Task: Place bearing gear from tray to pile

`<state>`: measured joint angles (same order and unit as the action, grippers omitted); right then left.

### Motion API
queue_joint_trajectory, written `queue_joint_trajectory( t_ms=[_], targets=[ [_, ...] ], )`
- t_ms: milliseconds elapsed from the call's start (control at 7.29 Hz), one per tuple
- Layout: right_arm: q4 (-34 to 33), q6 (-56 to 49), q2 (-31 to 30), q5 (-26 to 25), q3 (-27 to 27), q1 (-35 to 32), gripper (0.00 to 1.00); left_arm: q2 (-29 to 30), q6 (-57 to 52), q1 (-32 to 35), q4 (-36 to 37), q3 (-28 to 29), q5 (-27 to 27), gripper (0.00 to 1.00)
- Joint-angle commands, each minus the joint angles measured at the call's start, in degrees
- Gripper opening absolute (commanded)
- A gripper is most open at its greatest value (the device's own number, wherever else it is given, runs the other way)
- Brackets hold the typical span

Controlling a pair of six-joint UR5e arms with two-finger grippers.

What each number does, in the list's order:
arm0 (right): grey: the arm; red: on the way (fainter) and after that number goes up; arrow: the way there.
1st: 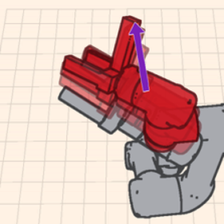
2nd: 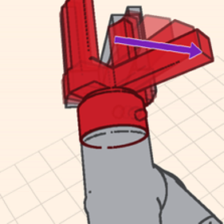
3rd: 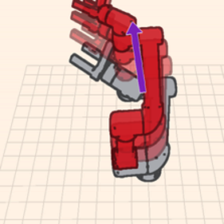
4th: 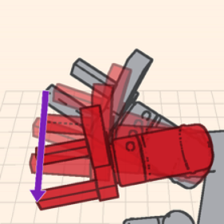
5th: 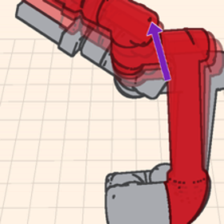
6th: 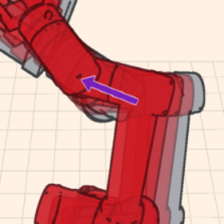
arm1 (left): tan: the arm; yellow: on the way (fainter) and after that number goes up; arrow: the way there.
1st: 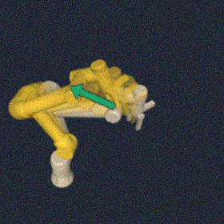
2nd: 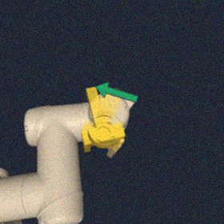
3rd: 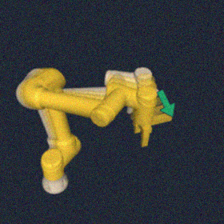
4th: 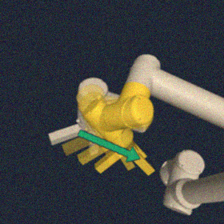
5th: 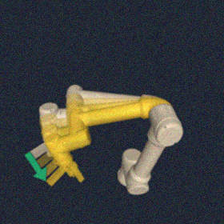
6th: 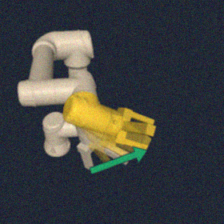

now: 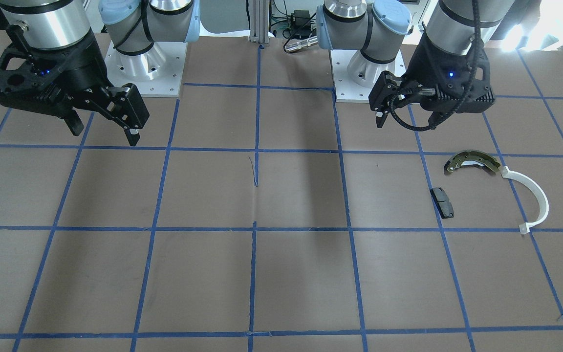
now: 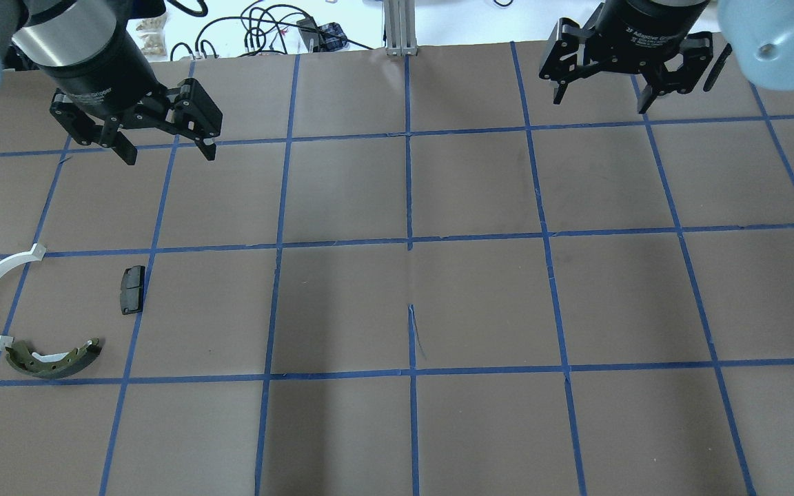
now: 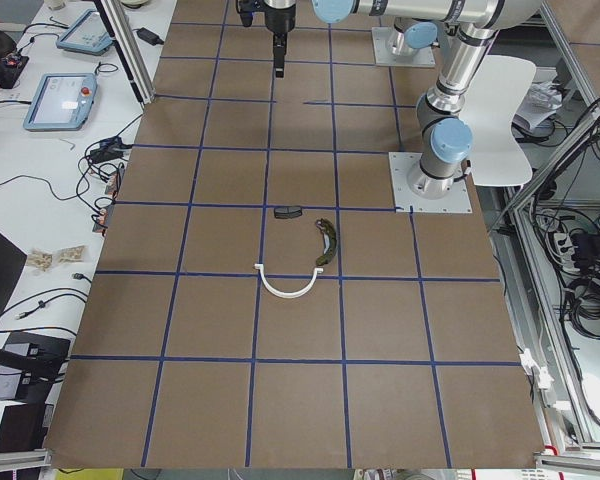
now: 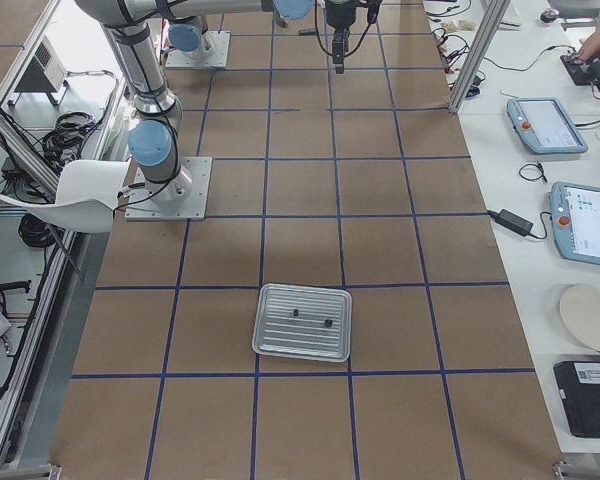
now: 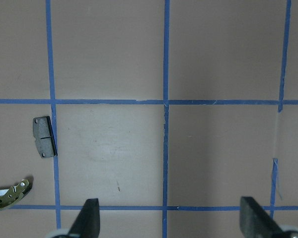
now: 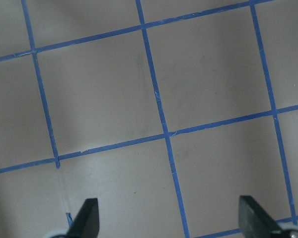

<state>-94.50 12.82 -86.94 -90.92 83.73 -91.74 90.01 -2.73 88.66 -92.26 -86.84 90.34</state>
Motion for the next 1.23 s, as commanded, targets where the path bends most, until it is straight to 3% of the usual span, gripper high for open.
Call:
queue_joint_trajectory(
  t_ms=[0, 137, 411, 549, 823, 1097],
  targets=[
    [-0.07, -6.54, -0.16, -0.22, -0.32, 2.69, 1.00, -0.01, -0.35, 0.99, -0.47, 0.00, 0.36, 1.00],
    [0.71, -9.19, -0.94, 0.04, -0.58, 7.58, 1.00, 0.08, -0.35, 1.08, -0.56, 0.18, 0.19, 1.00],
    [6.49, -27.06, -3.31, -0.74, -1.11, 19.35, 1.00, -0.18, -0.35, 1.08, -1.35, 0.18, -0.07, 1.00],
    [6.95, -34.37, -3.50, -4.75, -1.02, 25.06, 1.00, -0.27, -0.35, 0.99, -1.35, 0.09, -0.25, 1.00],
    [6.70, -55.79, -2.72, -4.18, -0.15, 39.55, 1.00, -0.97, -0.26, 1.08, -1.09, -1.05, -0.34, 1.00],
    [5.91, -75.66, 0.44, -1.03, 1.61, 49.95, 1.00, -0.63, 0.18, 1.08, -0.30, -0.96, -2.34, 1.00]
  ],
)
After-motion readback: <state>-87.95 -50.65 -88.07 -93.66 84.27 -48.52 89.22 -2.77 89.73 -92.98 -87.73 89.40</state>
